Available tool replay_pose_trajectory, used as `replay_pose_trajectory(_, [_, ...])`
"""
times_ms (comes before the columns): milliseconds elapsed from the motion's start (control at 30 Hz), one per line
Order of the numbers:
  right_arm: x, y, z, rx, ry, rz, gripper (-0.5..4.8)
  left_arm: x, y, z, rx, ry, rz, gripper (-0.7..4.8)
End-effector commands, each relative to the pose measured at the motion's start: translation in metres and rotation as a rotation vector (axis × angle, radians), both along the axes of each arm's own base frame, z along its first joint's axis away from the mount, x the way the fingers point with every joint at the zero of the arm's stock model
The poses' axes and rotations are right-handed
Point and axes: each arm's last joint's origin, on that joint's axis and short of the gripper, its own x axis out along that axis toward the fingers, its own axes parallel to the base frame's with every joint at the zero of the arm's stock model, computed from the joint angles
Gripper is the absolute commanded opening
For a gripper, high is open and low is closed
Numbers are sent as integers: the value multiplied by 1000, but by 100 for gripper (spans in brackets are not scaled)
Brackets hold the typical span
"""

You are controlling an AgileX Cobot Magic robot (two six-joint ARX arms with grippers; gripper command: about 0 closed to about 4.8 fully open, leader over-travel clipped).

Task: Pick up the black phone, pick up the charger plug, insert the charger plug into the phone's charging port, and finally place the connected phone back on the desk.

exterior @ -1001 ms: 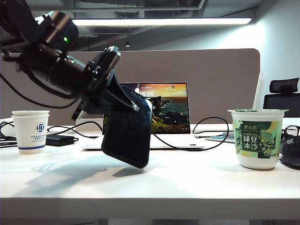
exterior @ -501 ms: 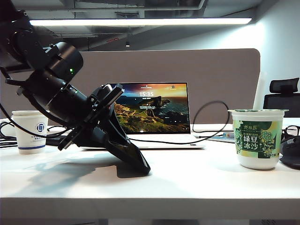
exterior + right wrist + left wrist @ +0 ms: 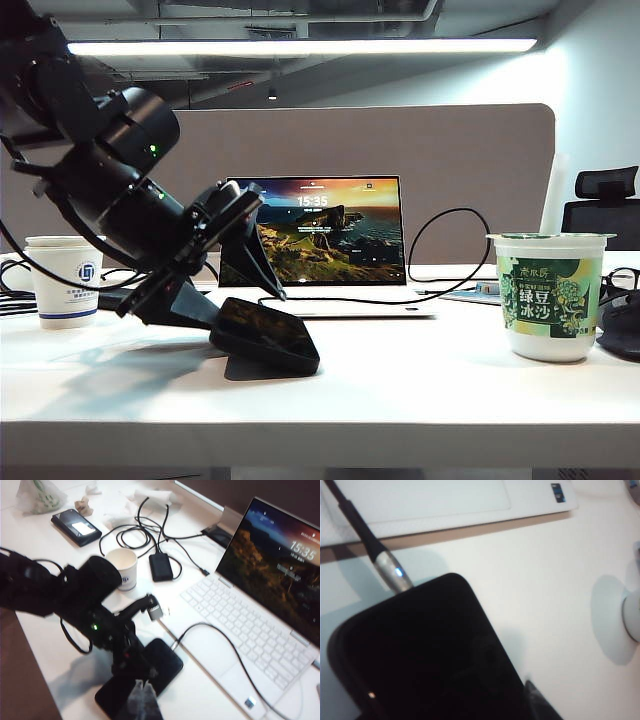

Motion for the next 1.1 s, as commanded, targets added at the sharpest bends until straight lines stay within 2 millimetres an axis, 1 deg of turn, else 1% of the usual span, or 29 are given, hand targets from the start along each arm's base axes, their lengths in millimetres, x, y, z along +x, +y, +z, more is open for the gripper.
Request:
replay_pose_trajectory(33, [-2,-1,-5,-11,80,-18,-1,-2,1,18,12,-97,-48,319])
replay_pose_trajectory(67, [0,0,-10,-21,135,-28,-1,-6,3,26,35,-122,-46,319])
replay_pose_trajectory(133, [4,2,-19,-54,193,-29,-1,-12,7,37,103,-156,-32,319])
replay_pose_trajectory(234, [9,8,-29,-88,250,-18,-1,-19,12,47,178,-184,-23,318])
replay_pose_trajectory(300, [11,16,-34,-102,272,5,-1,-25,15,52,224,-183,-36,314])
replay_pose_trajectory(367, [11,27,-40,-121,293,36,-1,-33,18,58,254,-179,-56,247])
replay_pose_trajectory(400, [10,38,-45,-141,306,69,-1,-38,20,64,259,-172,-60,105])
replay_pose_trajectory(434, [9,43,-48,-154,312,80,-1,-41,22,68,261,-174,-63,40])
replay_pose_trajectory(467, [7,54,-54,-188,326,74,-1,-48,24,76,268,-188,-75,-6])
replay_pose_trajectory(501, [6,59,-57,-207,331,61,-1,-50,25,80,269,-200,-80,-6])
replay_pose_trajectory(534, [3,70,-64,-258,339,38,-1,-57,28,90,278,-231,-92,-6])
replay_pose_trajectory(567, [1,74,-67,-282,340,32,-1,-60,30,94,287,-247,-93,-6])
replay_pose_trajectory(601, [0,78,-73,-329,346,18,-1,-68,34,104,307,-276,-85,-6])
replay_pose_trajectory(701, [-3,81,-87,-370,367,16,-1,-83,40,118,341,-308,-73,-6])
replay_pose_trajectory(734, [-4,80,-97,-389,384,14,-1,-90,44,125,359,-336,-85,-6])
replay_pose_trajectory(768, [-4,79,-101,-399,392,15,-1,-94,45,128,360,-350,-91,-6])
replay_pose_trajectory(801, [-6,78,-111,-414,408,17,-1,-98,47,132,356,-358,-90,-6])
replay_pose_trajectory(901, [-9,75,-119,-408,403,23,-1,-106,50,135,359,-346,-98,-6])
replay_pose_trajectory(1001, [-11,72,-118,-395,389,22,-1,-111,49,132,370,-315,-114,-6])
replay_pose_trajectory(1101, [-15,65,-113,-378,368,10,-1,-117,45,131,365,-319,-138,-6])
